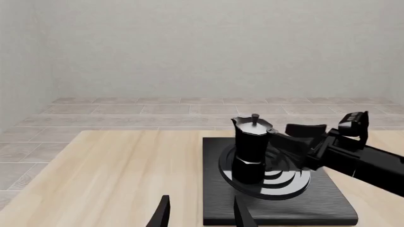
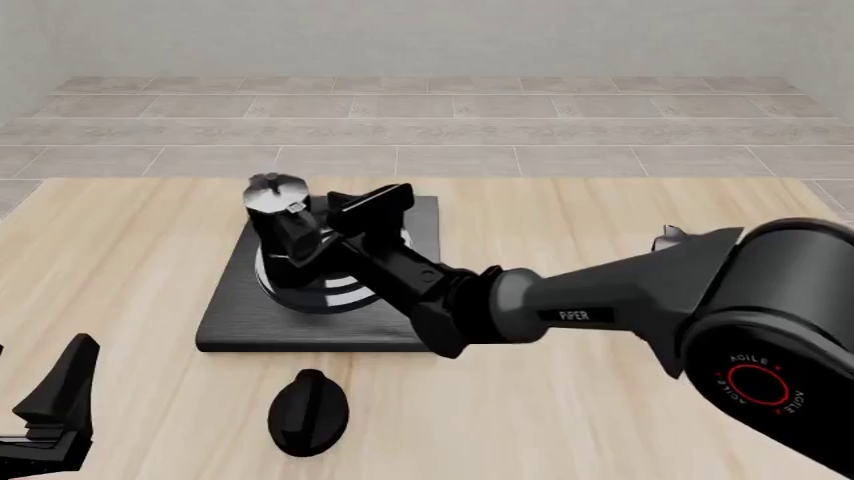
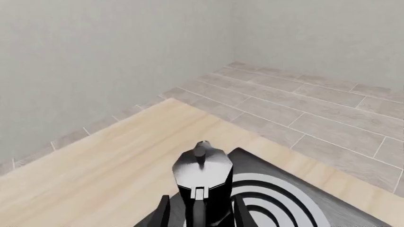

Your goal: Put both moka pots on the stove.

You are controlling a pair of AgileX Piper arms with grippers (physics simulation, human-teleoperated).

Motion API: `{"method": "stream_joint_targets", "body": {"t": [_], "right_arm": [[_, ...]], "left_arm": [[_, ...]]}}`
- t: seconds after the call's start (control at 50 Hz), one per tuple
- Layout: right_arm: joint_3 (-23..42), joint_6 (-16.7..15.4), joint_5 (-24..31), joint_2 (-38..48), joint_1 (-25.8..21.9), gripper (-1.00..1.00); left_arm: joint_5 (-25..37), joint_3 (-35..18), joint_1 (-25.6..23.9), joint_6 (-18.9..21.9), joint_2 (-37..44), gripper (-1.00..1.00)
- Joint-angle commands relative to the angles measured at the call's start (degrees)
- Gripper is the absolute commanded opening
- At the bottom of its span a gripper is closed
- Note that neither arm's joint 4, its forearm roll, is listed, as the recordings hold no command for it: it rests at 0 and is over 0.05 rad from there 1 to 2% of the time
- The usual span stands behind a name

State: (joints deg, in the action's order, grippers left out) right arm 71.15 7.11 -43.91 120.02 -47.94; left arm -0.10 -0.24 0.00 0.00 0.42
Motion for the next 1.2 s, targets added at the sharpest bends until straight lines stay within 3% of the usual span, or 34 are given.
{"method": "stream_joint_targets", "body": {"t": [0.02,1.2], "right_arm": [[-2.03,-0.39,0.55,-1.98,-0.41,1.0],[-14.75,-3.65,-0.08,-16.9,0.83,1.0]], "left_arm": [[0.0,0.0,0.0,0.0,0.0,1.0],[0.0,0.0,0.0,0.0,0.0,1.0]]}}
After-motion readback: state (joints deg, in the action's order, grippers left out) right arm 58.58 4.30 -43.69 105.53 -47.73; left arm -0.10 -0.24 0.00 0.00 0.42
